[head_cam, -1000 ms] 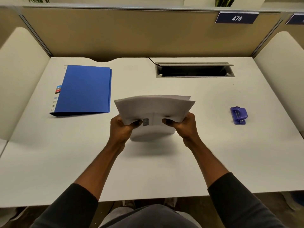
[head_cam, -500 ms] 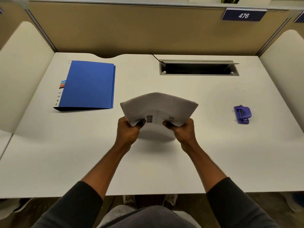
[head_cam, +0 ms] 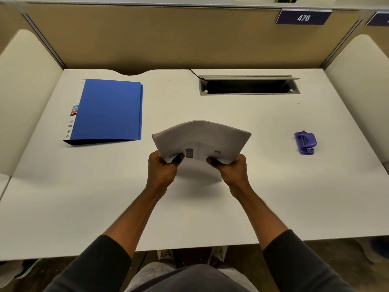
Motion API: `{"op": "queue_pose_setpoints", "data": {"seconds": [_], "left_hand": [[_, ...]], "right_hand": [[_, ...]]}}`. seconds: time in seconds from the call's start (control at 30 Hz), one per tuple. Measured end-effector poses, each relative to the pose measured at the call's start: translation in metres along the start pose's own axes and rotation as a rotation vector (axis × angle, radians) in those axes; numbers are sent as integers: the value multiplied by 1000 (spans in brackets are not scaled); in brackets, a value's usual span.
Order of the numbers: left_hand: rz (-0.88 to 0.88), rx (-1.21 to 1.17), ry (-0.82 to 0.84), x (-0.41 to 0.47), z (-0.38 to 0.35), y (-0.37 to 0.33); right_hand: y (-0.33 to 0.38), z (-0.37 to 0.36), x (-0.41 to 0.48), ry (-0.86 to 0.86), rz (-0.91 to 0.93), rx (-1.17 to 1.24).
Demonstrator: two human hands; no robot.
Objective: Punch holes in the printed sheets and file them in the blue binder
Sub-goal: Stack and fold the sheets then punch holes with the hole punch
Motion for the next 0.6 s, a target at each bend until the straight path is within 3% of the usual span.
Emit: {"op": "queue_pose_setpoints", "data": {"seconds": [0.13,0.33,0.47,0.6], "left_hand": [[-13,28,25,1,-2,-1],[-207,285,129,13,10,-38],[-367,594,399,36,17,-68],[-559,986,701,53,7,-79]], "right_hand": [[-9,-1,-3,1,-20,-2],[4,10,-2,-19,-40,154],[39,39,4,-27,46,279],[69,43,-4,258,147,-13]]}}
Point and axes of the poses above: each hand's wrist, its own x-axis towards the middle knuckle, its own z-axis out of the back of the hand, y = z × x, the point moved 6 cm from there along x, towards the middle knuckle, and after that the axes turned 9 degrees about -y, right-handed, at the moved point
